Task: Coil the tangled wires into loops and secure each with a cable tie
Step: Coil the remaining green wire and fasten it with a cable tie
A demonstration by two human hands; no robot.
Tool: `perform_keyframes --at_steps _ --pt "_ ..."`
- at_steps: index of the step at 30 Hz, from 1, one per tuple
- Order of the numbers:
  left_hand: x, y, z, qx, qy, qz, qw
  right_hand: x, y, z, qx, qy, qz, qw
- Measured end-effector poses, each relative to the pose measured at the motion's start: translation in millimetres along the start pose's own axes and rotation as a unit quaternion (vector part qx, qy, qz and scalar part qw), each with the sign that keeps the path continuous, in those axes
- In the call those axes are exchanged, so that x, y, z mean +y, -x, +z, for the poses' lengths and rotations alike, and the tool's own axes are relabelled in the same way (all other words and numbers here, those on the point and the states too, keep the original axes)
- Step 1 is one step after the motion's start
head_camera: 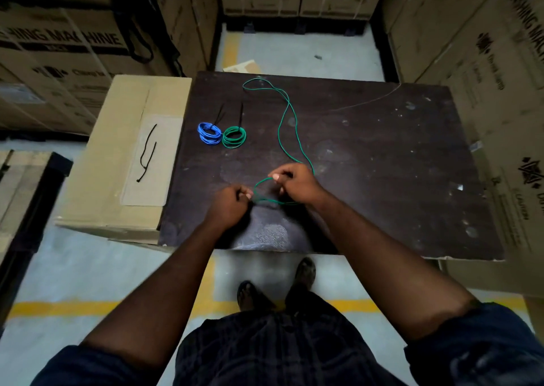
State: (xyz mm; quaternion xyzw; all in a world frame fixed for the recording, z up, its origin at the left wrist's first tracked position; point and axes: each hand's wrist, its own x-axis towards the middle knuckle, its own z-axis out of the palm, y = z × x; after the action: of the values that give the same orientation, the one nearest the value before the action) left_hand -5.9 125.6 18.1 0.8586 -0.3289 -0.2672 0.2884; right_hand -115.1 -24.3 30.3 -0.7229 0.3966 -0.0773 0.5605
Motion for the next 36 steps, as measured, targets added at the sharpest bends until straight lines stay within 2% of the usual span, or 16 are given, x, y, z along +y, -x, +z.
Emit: perform_keyframes --at_steps 3,7,10,12,14,17,20,23,25,27,29,31,33,36 --pt "0.2 0.0 -1.1 -0.009 0.039 0.024 0.999 -1.4 7.7 -2.7 -0.006 -0.024 0.016 1.000" --pt "11.9 -0.5 -2.2 0.028 -0.017 0.091 0.995 -7.8 11.0 -5.5 -0.017 -0.094 0.037 0.995" --pt "29.3 -6.2 -7.5 0.040 0.109 0.048 0.992 -20.3 9.2 -16.6 -0.025 -0.165 0.055 0.984" --pt "40.6 -14.3 -13.2 0.029 0.218 0.031 0.975 -26.7 4.9 -28.4 -0.032 -0.176 0.053 0.982" --pt "54.0 -21.3 -20.7 0.011 0.261 0.042 0.964 -30.4 -1.1 -41.7 -0.032 -0.166 0.039 0.985" --pt "74.3 -27.3 -25.9 -0.062 0.276 0.057 0.958 -32.1 -8.6 -63.6 -0.014 -0.160 0.020 0.987" --pt "86.9 -33.2 -20.7 -0.102 0.238 0.064 0.964 -28.2 -12.0 -80.2 0.000 -0.150 0.013 0.989" --pt "98.8 -41.3 -13.4 -0.061 0.191 0.064 0.978 -24.5 -13.9 -89.7 -0.003 -0.130 0.003 0.992" --pt "105.8 -45.4 -11.0 -0.037 0.107 0.079 0.990 -26.7 -14.5 -94.6 -0.032 -0.089 -0.021 0.995" --pt "111.2 -49.7 -10.6 -0.003 -0.023 0.107 0.994 -31.0 -16.3 -100.6 -0.072 0.001 -0.065 0.995" --pt "117.7 -52.2 -12.1 0.015 -0.089 0.126 0.988 -34.9 -19.6 -104.4 -0.113 0.080 -0.090 0.986" --pt "123.9 -55.6 -13.3 0.026 -0.132 0.152 0.979 -35.9 -23.5 -105.2 -0.157 0.098 -0.076 0.980" --pt "128.6 -57.9 -13.5 0.037 -0.197 0.162 0.966 -36.7 -26.2 -106.6 -0.171 0.089 -0.056 0.980" --pt "133.1 -51.1 -10.5 0.078 -0.290 0.144 0.943 -37.2 -26.6 -111.5 -0.170 0.004 -0.039 0.985"
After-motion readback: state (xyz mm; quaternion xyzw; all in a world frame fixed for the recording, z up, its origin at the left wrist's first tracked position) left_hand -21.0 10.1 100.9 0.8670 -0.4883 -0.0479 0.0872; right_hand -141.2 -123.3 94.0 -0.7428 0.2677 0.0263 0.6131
